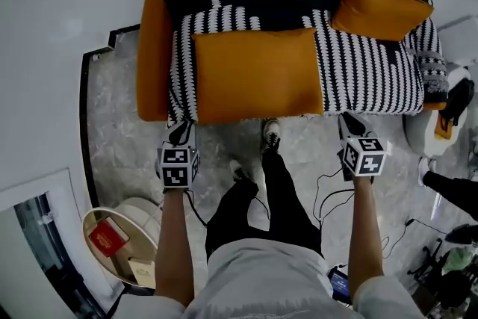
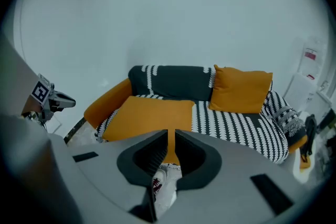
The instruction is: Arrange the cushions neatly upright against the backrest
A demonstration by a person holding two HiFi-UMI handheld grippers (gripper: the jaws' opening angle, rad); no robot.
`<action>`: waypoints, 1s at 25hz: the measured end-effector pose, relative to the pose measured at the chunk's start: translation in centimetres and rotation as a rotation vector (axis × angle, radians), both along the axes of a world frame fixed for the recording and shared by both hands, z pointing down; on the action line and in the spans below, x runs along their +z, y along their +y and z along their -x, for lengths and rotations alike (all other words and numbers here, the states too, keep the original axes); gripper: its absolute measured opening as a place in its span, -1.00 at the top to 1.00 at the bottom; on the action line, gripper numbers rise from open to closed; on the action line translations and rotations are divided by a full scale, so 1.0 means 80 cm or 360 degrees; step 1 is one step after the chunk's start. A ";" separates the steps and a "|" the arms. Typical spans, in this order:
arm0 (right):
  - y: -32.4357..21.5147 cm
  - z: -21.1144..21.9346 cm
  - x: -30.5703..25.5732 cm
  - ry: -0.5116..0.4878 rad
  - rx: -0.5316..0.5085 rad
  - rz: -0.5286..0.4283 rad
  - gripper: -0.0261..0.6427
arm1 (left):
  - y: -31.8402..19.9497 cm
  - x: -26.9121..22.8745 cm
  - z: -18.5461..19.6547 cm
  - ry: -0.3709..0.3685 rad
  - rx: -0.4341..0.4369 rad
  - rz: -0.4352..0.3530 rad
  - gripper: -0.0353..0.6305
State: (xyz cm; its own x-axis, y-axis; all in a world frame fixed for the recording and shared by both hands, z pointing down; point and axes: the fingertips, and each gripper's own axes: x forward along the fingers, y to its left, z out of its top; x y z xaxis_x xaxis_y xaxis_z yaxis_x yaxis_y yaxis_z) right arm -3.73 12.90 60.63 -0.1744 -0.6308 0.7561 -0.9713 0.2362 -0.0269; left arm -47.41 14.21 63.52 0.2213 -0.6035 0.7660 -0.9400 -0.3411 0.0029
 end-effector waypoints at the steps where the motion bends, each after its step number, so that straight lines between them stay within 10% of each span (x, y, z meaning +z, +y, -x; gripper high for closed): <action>1: -0.003 -0.002 0.016 0.0008 0.0001 0.0022 0.84 | -0.002 0.016 0.000 -0.0001 -0.0001 0.0023 0.69; 25: -0.009 -0.047 0.326 0.0125 -0.0012 0.0500 0.63 | 0.006 0.324 0.023 -0.0201 0.0081 0.0515 0.32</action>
State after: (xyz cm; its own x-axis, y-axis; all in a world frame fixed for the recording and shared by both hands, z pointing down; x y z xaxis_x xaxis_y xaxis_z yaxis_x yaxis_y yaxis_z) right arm 0.03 12.15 86.74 -0.1118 -0.3635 0.9248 -0.9716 0.2354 -0.0249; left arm -49.25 14.65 89.47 0.1360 -0.3154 0.9392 -0.9217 -0.3878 0.0032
